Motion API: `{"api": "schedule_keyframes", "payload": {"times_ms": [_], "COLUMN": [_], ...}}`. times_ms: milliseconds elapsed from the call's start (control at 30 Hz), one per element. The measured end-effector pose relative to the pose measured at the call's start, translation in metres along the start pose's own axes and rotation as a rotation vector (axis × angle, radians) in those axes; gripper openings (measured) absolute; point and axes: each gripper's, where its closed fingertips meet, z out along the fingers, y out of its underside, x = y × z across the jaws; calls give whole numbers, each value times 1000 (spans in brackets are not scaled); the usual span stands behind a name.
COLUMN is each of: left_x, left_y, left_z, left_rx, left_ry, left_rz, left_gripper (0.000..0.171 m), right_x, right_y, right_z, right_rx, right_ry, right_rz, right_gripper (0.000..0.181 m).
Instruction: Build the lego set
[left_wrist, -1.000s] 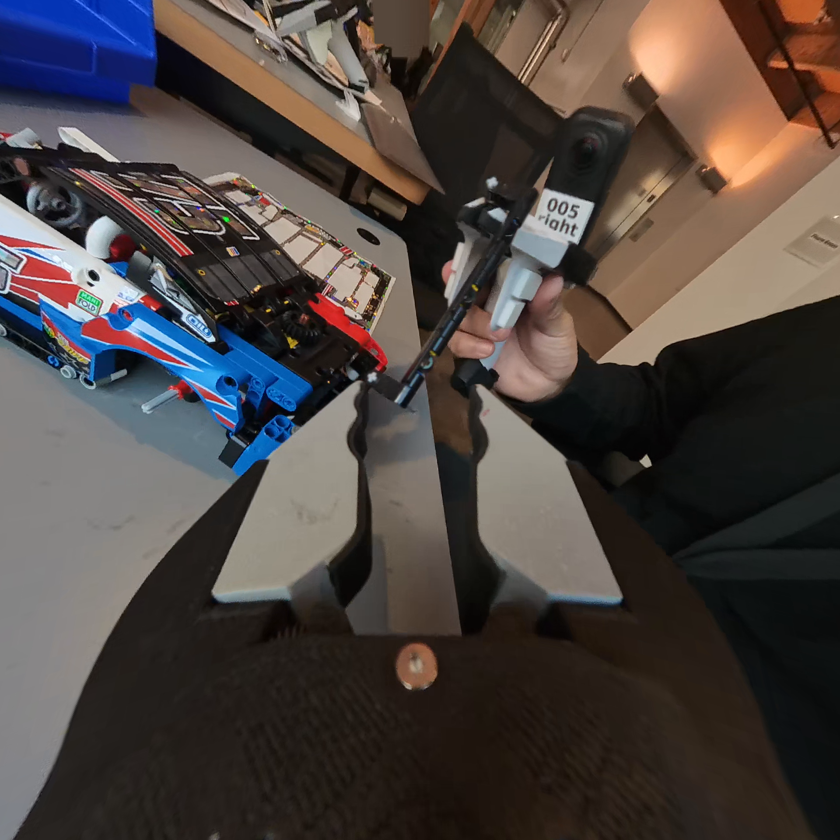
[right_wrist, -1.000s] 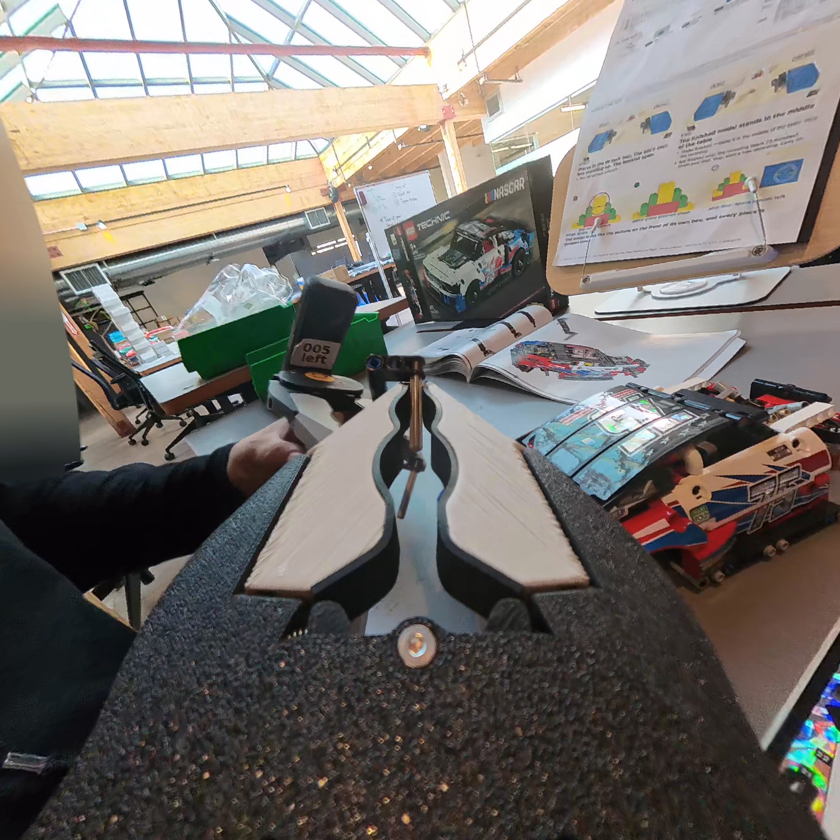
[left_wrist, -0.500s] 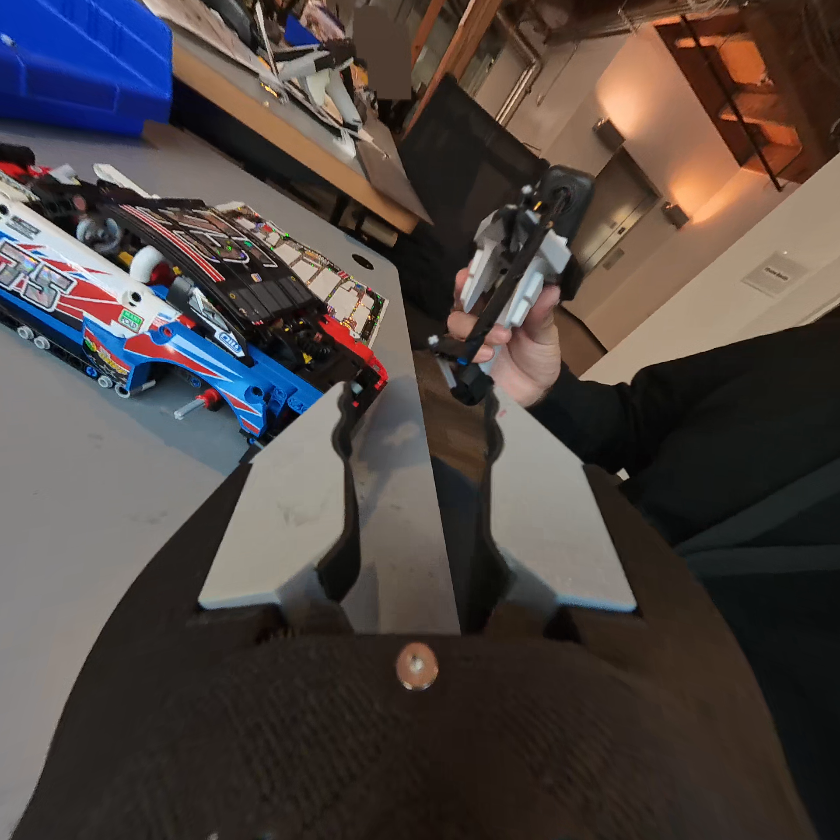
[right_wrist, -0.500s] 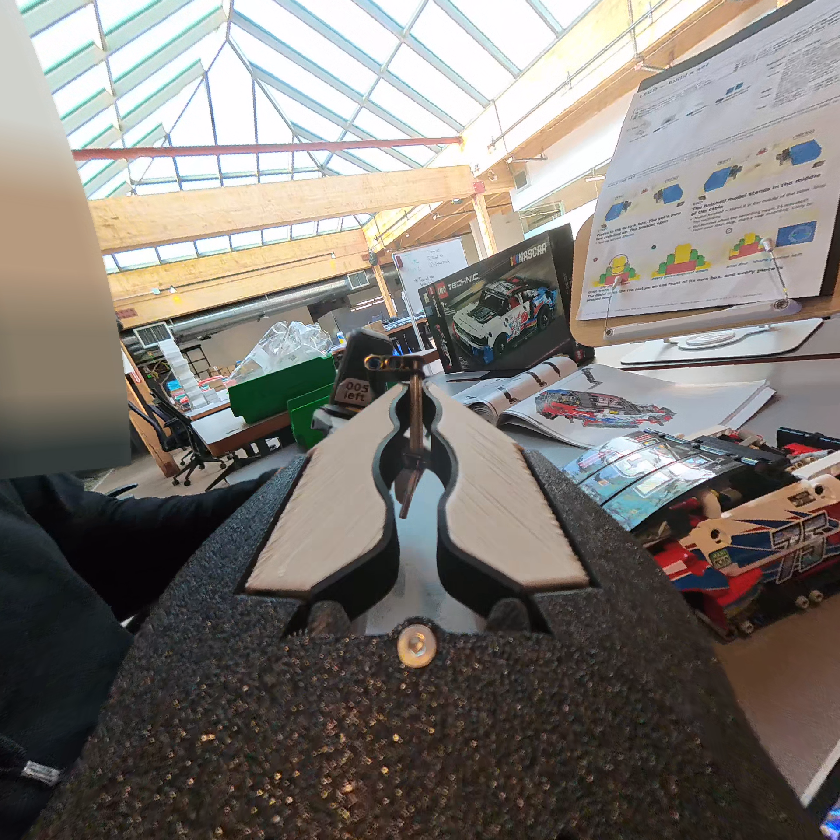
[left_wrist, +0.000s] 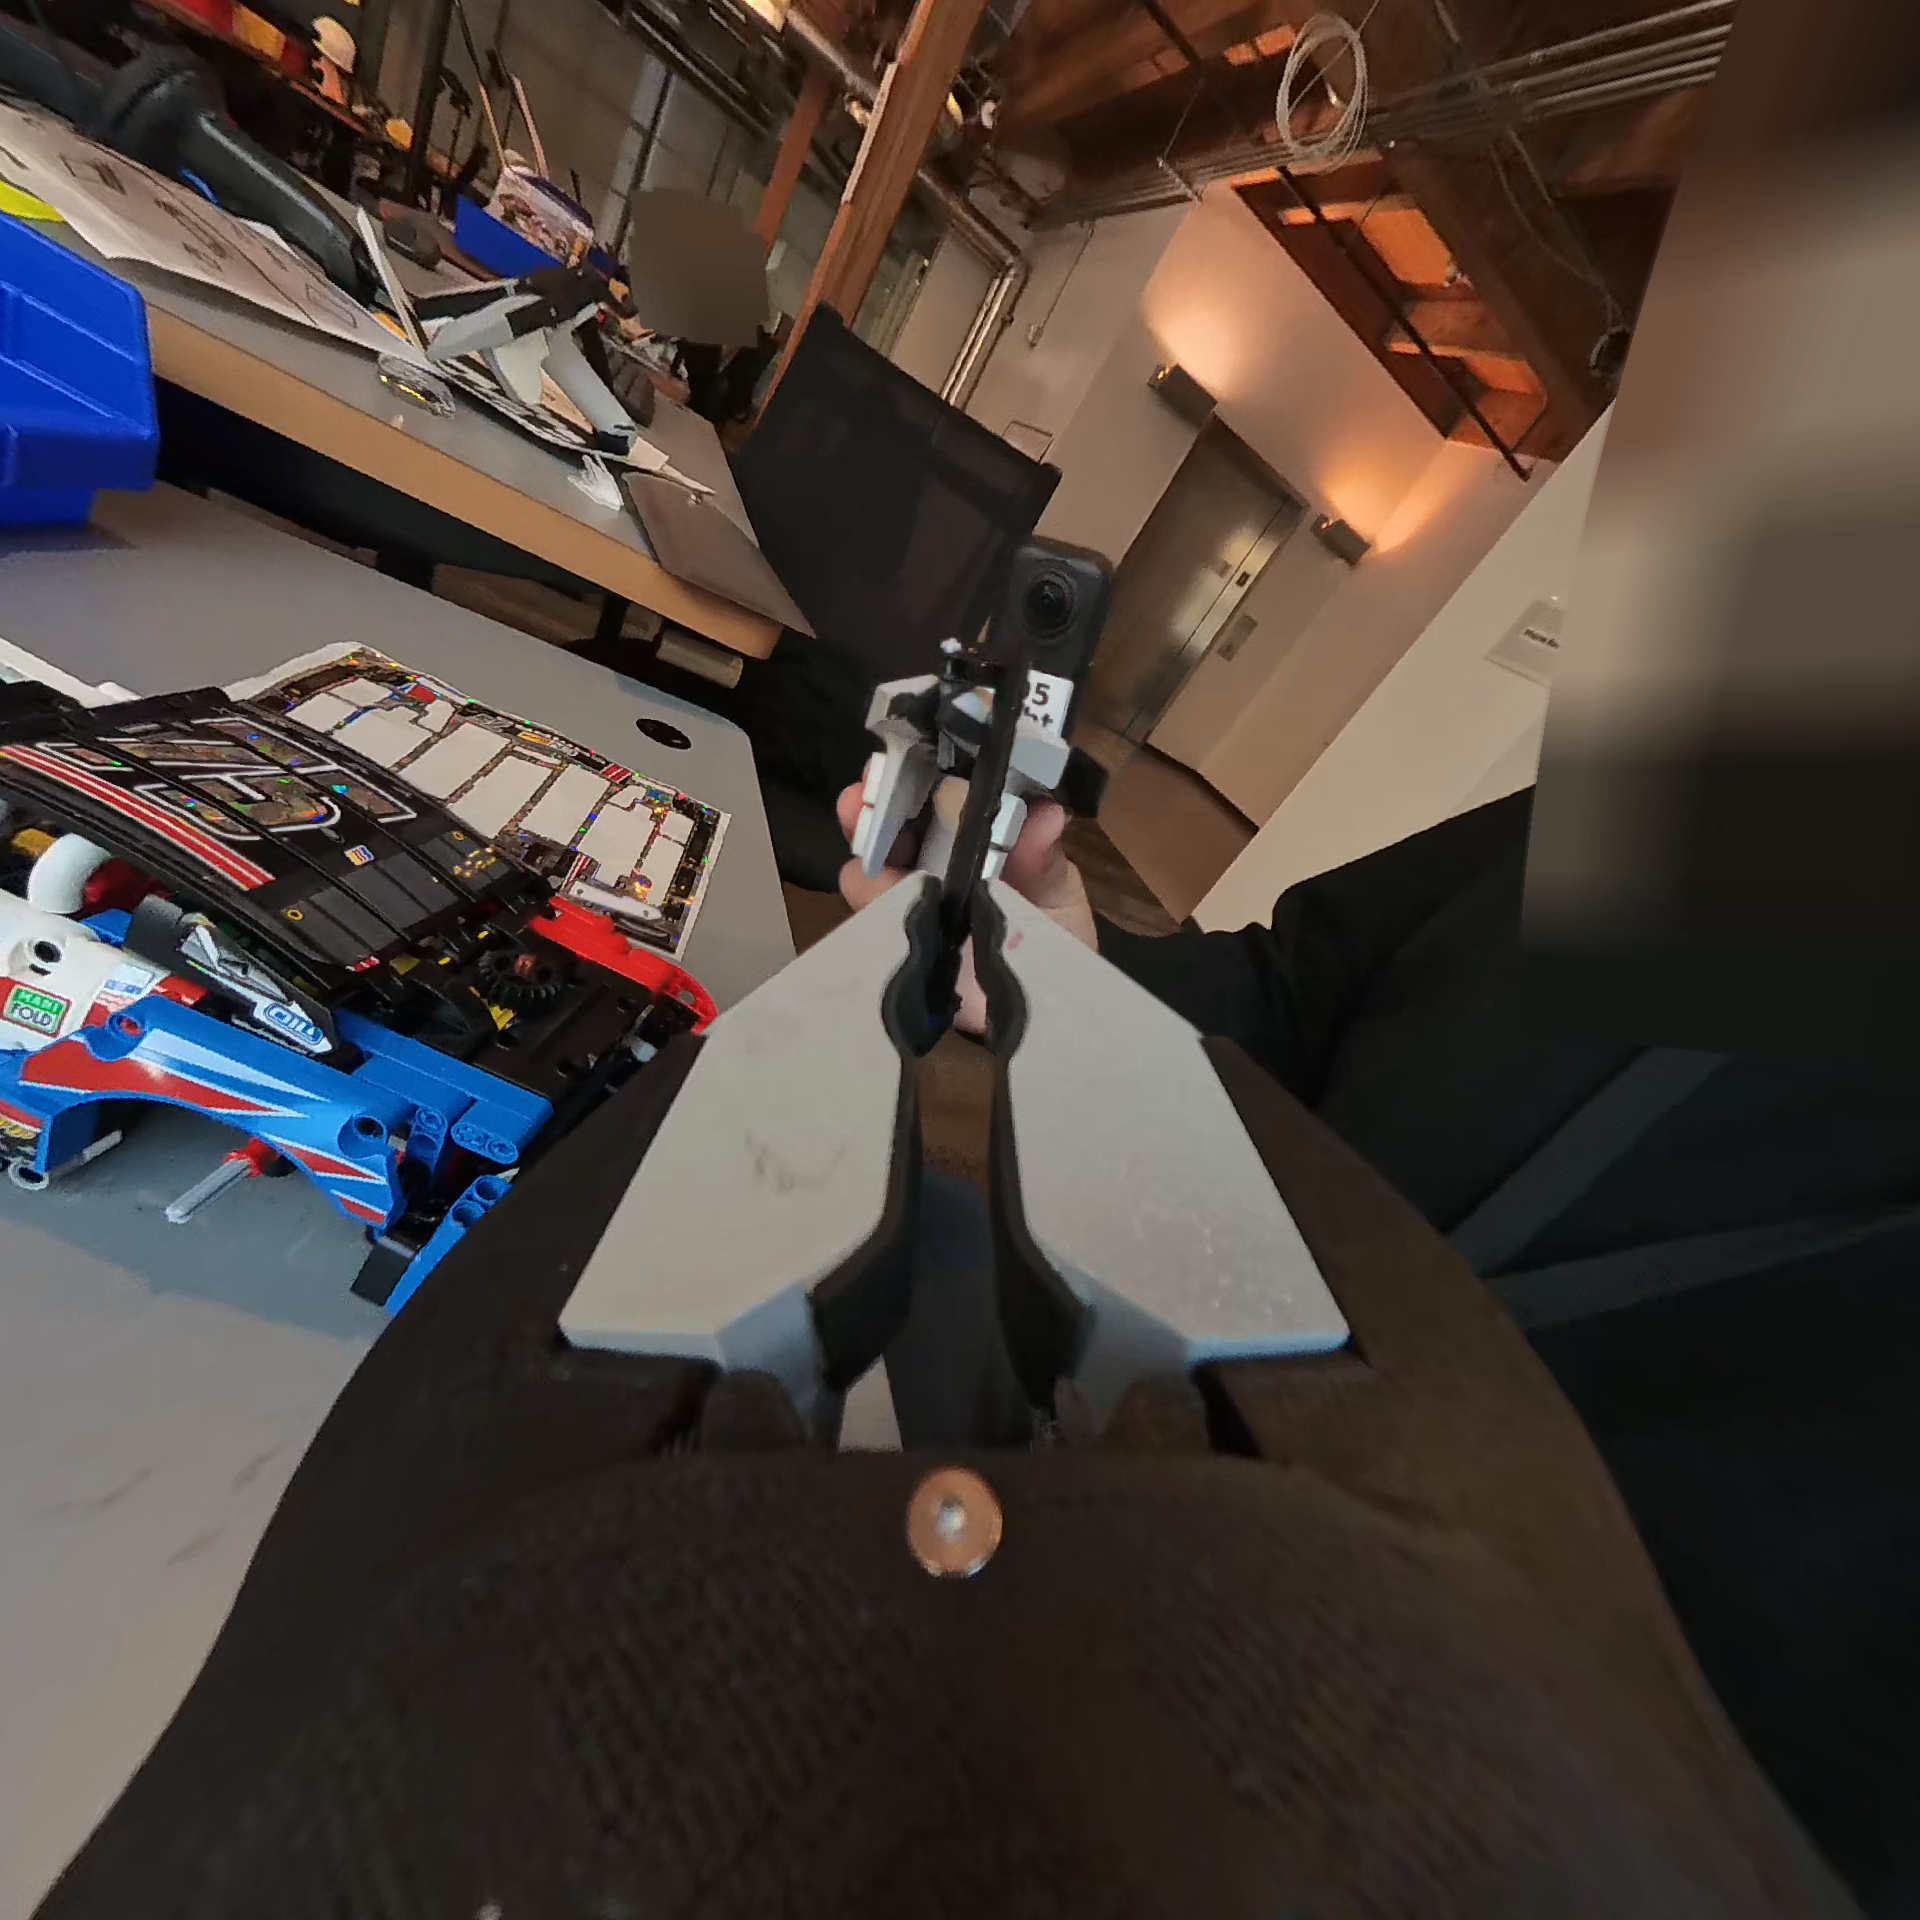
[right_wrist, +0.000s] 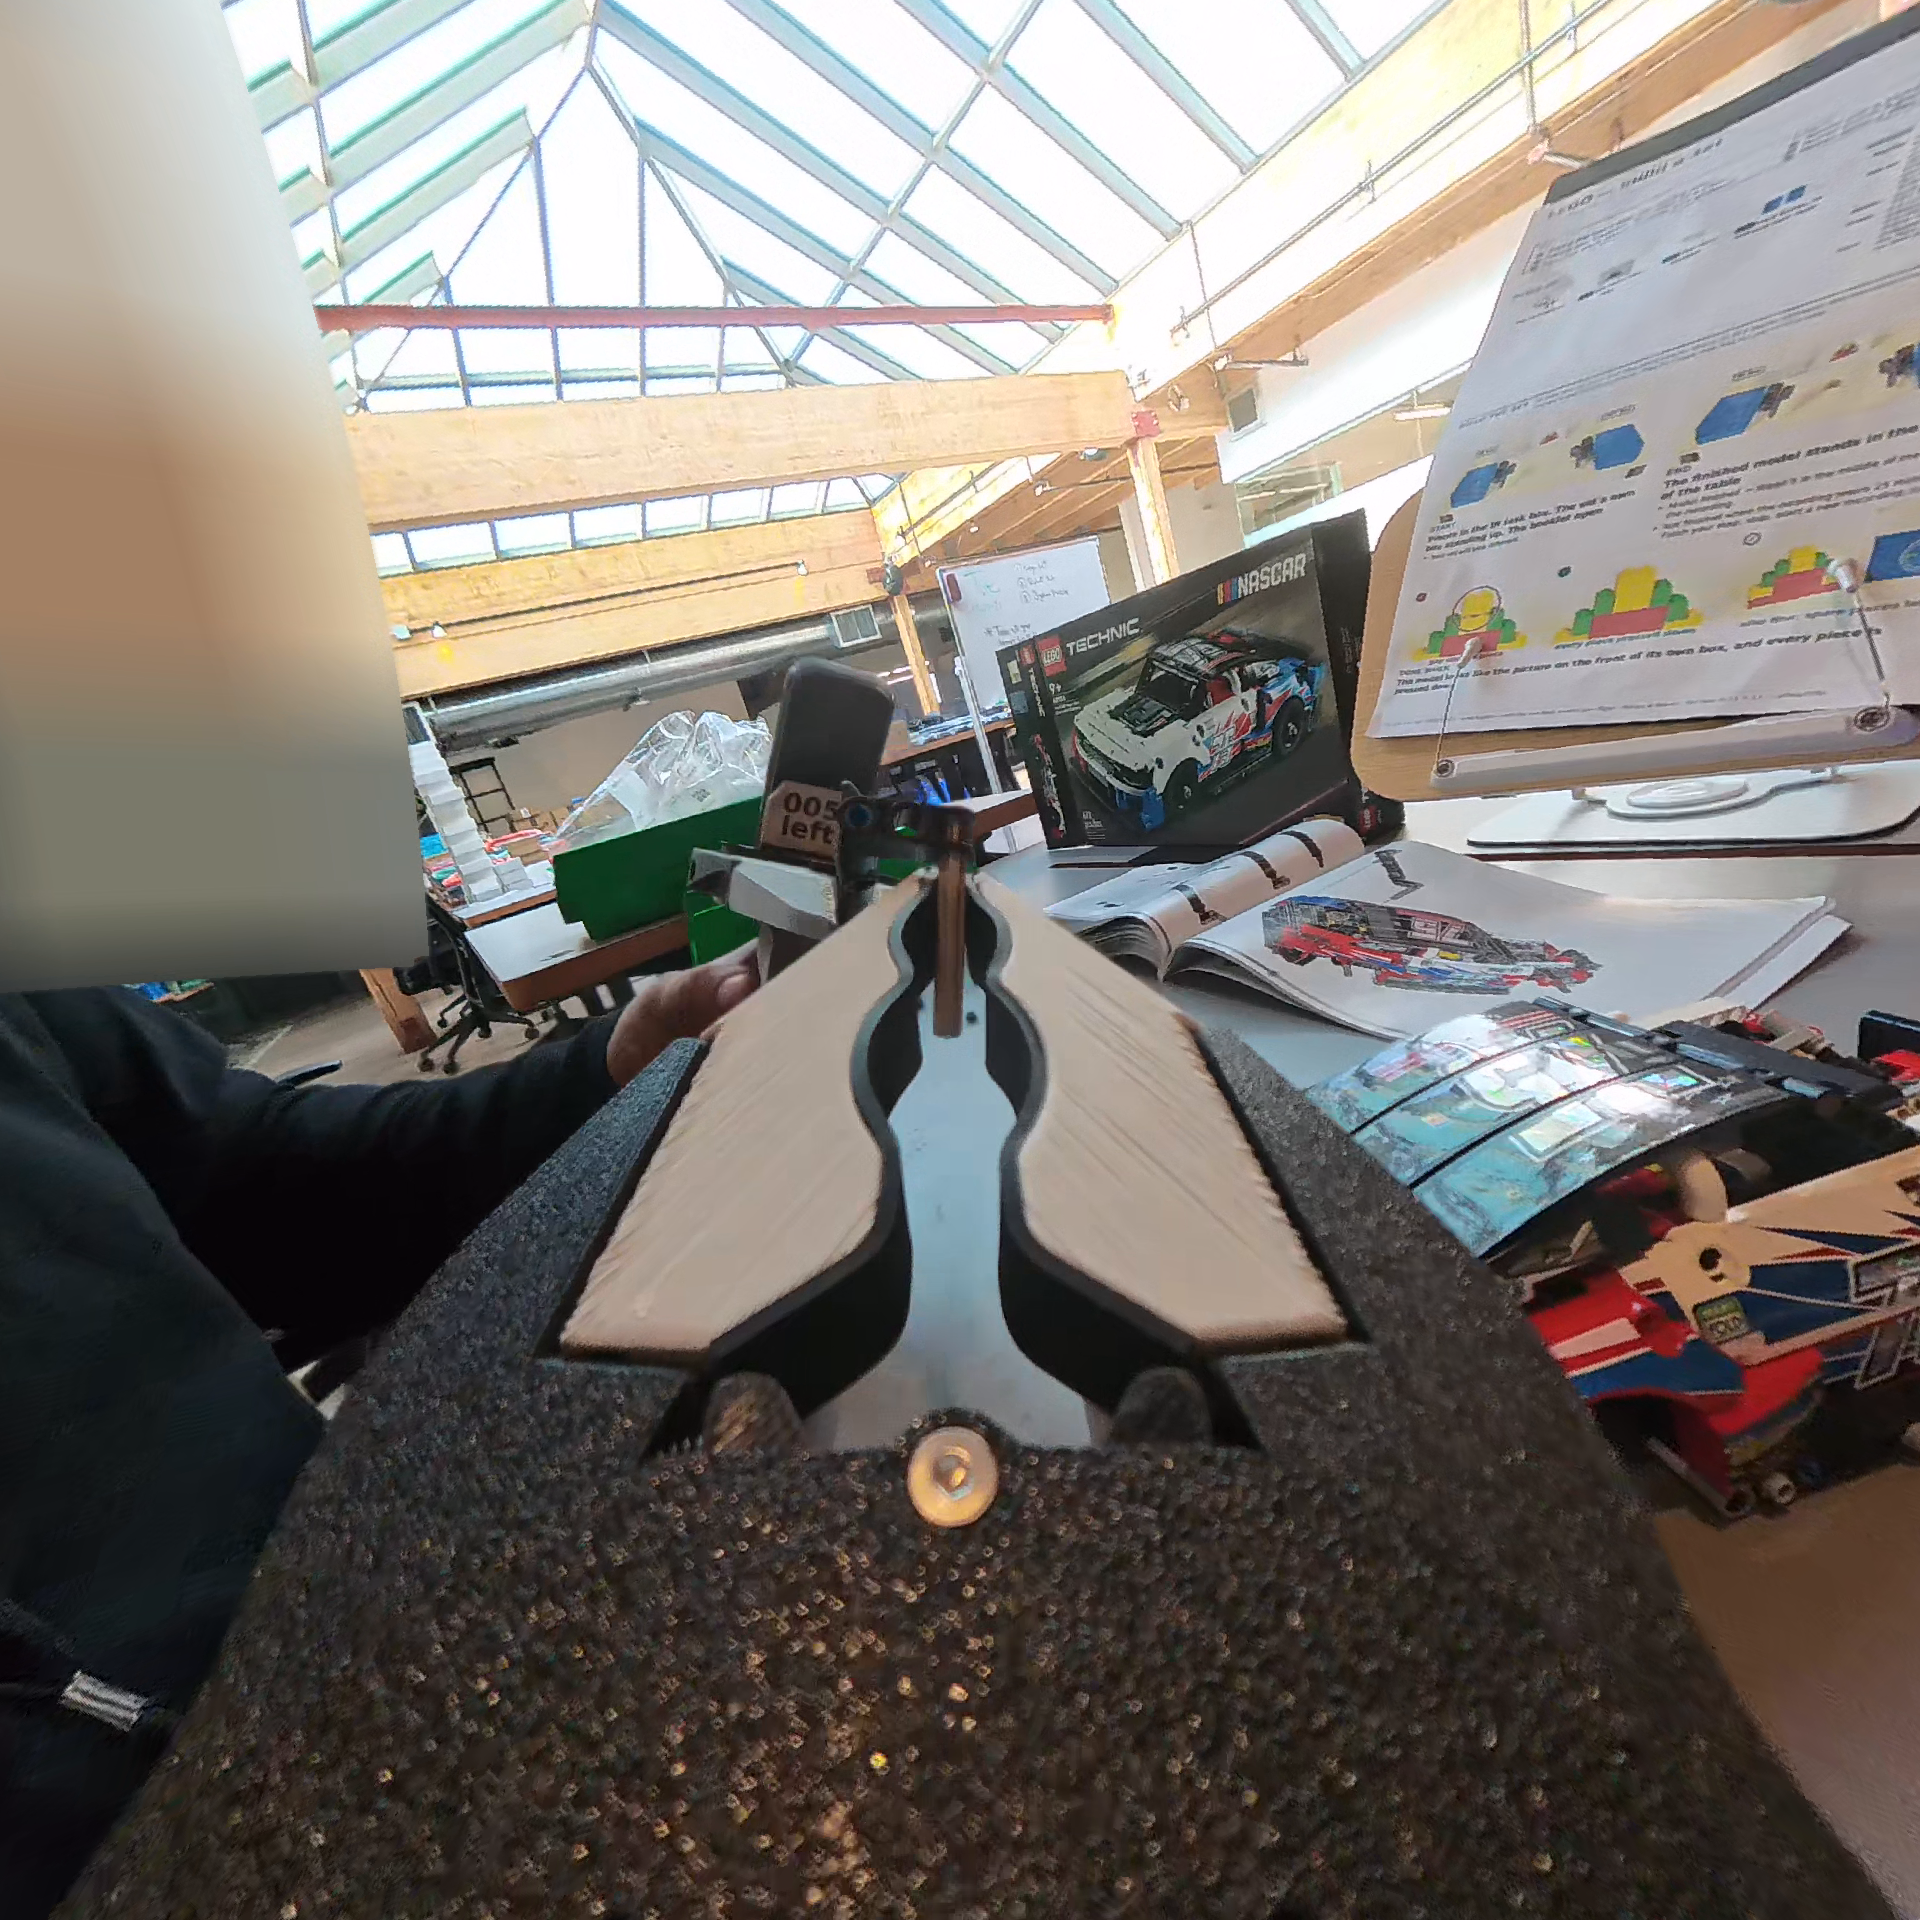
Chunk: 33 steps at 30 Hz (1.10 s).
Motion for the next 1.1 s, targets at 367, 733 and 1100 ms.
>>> {"api": "schedule_keyframes", "payload": {"times_ms": [367, 733, 1100], "left_x": [-7, -23, -54], "left_y": [10, 10, 17], "left_z": [-9, -10, -16], "left_rx": [-224, -319, -280], "left_ry": [-35, -13, 25], "left_rz": [70, 110, 104], "left_gripper": [0, 0, 0], "right_x": [6, 27, 50], "right_y": [37, 37, 52], "right_z": [-3, -17, -15], "right_rx": [-231, -359, -404], "right_ry": [-47, -5, -50], "right_rz": [-85, -217, -206], "right_gripper": [9, 19, 21]}}
